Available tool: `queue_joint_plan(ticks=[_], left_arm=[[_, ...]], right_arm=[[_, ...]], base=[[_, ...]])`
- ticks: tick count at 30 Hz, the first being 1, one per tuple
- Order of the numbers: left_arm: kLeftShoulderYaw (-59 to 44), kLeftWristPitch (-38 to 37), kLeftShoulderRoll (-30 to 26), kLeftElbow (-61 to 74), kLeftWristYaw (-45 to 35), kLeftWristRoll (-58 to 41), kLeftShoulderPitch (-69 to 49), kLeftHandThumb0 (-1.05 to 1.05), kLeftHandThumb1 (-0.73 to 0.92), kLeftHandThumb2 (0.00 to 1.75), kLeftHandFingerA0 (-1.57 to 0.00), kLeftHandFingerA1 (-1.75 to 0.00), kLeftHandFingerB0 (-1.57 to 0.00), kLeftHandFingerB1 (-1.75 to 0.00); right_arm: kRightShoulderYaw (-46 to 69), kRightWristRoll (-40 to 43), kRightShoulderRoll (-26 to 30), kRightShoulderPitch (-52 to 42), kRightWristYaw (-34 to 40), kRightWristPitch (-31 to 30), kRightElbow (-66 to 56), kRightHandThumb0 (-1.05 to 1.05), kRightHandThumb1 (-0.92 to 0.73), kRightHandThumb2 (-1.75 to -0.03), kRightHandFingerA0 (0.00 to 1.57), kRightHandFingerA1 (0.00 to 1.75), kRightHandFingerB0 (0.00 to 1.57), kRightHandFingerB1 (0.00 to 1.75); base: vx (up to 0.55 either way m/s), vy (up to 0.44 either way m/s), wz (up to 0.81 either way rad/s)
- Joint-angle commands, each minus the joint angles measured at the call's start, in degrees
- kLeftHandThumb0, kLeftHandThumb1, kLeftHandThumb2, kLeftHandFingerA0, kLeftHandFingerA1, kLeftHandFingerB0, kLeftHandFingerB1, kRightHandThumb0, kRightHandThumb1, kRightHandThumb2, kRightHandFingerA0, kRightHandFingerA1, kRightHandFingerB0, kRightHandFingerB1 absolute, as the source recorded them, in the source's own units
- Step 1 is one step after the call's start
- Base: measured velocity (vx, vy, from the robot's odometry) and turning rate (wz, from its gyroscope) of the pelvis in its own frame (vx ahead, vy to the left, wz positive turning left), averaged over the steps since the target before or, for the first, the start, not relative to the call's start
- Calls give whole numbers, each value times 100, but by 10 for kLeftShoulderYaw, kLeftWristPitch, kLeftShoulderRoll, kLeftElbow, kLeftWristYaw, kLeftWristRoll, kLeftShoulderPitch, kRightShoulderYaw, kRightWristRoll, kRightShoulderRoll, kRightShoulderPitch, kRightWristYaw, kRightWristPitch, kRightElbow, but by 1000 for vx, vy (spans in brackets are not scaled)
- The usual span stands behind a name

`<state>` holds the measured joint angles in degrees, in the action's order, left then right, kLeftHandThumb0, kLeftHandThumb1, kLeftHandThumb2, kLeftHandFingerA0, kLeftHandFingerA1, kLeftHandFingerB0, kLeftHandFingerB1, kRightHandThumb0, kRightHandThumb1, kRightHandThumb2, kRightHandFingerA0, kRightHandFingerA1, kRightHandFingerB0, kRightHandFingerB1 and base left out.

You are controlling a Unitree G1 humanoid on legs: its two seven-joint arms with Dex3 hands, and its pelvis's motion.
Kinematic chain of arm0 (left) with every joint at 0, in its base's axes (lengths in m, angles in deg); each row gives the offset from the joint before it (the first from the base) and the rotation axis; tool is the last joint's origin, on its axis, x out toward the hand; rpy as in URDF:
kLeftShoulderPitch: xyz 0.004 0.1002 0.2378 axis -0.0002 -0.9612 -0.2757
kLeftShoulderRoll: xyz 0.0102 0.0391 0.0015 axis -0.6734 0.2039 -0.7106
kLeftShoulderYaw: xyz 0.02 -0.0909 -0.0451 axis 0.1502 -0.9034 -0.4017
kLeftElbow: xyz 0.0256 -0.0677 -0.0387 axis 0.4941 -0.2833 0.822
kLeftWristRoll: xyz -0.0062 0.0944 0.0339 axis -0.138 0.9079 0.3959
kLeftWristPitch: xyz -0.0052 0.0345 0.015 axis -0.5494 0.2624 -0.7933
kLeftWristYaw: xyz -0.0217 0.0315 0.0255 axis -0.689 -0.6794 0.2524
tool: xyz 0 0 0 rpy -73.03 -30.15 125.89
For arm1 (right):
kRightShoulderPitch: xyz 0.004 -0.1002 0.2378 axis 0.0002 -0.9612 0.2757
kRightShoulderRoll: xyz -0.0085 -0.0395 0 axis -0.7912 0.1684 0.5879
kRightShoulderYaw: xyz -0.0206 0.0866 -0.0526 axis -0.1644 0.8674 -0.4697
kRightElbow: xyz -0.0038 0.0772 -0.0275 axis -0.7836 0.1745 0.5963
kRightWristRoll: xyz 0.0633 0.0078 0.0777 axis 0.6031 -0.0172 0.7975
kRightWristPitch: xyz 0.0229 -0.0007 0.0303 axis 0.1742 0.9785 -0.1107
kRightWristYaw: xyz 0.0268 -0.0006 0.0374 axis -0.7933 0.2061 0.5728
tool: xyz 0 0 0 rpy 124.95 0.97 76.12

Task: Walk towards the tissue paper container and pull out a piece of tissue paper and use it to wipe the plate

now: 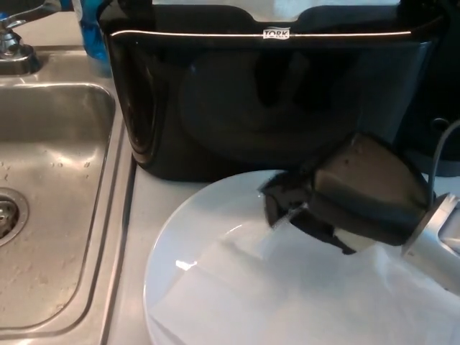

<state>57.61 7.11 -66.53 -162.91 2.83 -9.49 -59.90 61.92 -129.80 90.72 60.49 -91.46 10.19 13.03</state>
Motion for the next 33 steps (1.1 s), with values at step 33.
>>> queue_joint_plan(ticks=[33], left_arm=[[-5, -35, -6, -1, -4, -1, 11, 4, 79, 83, -76, -94, -64, -71]], right_arm=[[-107, -197, -81, 16, 172, 147, 130, -34, -45, -117, 136, 146, 87, 101]], base=[[0, 0, 0]])
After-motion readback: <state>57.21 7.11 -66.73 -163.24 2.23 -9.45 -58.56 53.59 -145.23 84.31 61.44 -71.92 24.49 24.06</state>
